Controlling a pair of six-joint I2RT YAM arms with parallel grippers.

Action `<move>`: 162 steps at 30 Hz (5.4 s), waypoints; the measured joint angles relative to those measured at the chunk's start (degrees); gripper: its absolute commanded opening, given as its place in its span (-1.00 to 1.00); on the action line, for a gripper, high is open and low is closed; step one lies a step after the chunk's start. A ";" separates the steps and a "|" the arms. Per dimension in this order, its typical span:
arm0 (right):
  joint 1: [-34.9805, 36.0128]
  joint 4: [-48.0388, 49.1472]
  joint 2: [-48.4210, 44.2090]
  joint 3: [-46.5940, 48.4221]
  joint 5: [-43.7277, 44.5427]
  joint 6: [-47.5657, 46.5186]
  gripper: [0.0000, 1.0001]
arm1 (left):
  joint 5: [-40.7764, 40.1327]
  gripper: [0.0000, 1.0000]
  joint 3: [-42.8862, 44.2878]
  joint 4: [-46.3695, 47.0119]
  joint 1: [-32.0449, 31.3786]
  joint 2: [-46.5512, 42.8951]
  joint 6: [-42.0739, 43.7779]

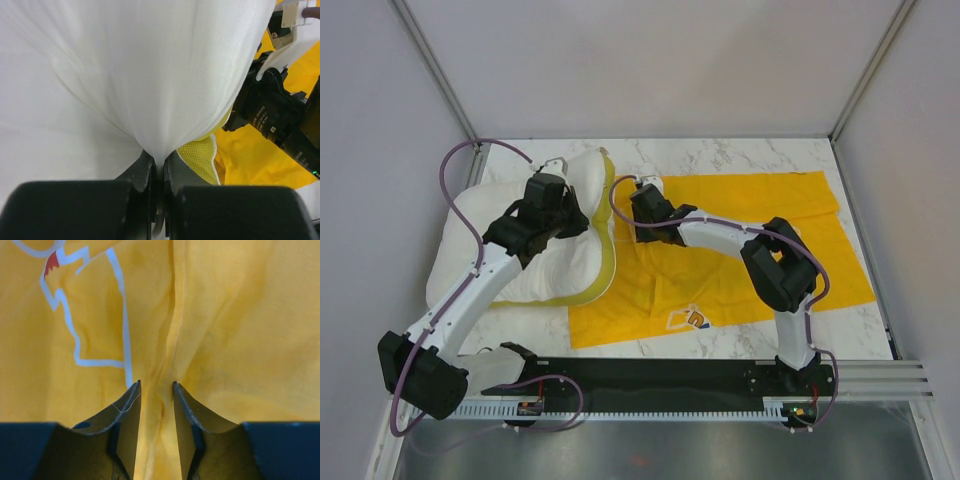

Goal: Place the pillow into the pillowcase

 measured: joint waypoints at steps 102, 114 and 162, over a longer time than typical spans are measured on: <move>-12.04 -4.81 -10.62 5.86 -25.18 6.29 -0.99 | -7.56 -0.95 24.94 -10.29 -17.00 32.76 6.78; -11.74 -5.20 -19.26 -5.22 -19.82 5.33 -0.10 | -12.22 -0.95 14.19 2.56 -17.46 35.32 6.40; 3.98 2.60 -43.95 -40.57 -5.66 10.03 0.08 | 3.87 -0.95 0.85 3.65 -18.82 23.76 6.25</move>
